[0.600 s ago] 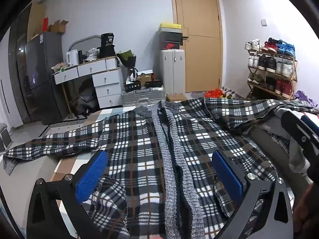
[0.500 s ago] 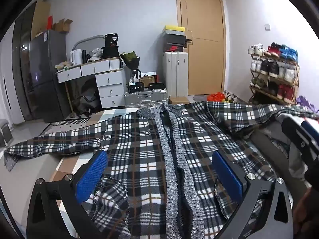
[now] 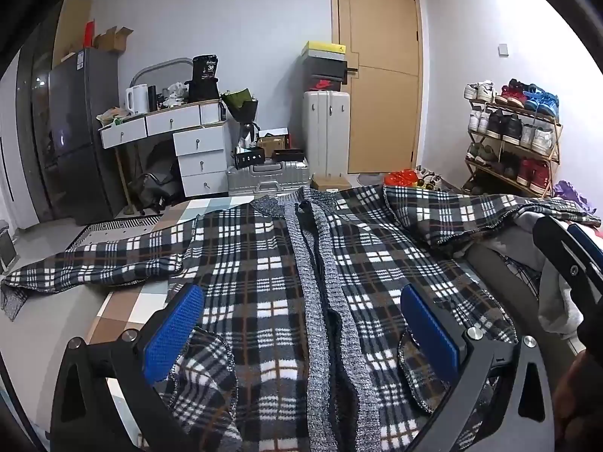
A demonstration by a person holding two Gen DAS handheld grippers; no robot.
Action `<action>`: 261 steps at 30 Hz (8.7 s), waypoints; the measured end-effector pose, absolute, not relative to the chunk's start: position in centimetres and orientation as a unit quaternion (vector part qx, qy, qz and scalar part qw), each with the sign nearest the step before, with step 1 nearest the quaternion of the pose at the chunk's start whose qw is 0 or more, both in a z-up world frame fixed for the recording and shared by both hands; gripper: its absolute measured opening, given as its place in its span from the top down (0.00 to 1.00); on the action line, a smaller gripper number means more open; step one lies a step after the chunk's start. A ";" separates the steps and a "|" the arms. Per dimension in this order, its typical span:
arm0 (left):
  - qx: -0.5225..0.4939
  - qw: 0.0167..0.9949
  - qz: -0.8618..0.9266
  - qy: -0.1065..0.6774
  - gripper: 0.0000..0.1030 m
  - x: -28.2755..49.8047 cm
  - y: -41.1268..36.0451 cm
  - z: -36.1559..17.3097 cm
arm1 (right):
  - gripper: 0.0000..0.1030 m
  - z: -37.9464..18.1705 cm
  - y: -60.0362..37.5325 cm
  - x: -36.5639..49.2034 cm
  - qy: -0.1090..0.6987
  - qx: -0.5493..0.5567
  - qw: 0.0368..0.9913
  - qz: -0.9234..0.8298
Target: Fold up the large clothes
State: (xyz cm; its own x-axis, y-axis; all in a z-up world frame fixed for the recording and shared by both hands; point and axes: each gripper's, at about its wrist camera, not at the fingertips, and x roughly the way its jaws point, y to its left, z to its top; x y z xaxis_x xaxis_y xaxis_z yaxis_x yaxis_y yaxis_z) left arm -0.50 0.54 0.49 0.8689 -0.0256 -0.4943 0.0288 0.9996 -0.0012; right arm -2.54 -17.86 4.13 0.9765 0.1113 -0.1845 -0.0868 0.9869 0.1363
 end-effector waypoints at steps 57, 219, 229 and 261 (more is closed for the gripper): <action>0.017 0.964 -0.001 0.266 0.01 -0.5 0.6 -0.1 | 0.00 3.2 -18.9 -2.1 0.101 0.080 0.990 0.048; -0.577 0.736 0.165 0.312 0.27 1.4 53.1 -6.3 | 0.00 -4.1 -17.1 2.1 0.309 0.234 0.855 0.344; -0.485 0.823 0.124 0.268 0.95 0.9 52.3 -2.8 | 0.00 -4.3 -14.0 1.2 0.320 0.171 0.859 0.360; -0.560 0.782 0.177 0.207 0.21 0.7 55.2 -9.8 | 0.00 -4.9 -12.5 0.8 0.328 0.155 0.861 0.355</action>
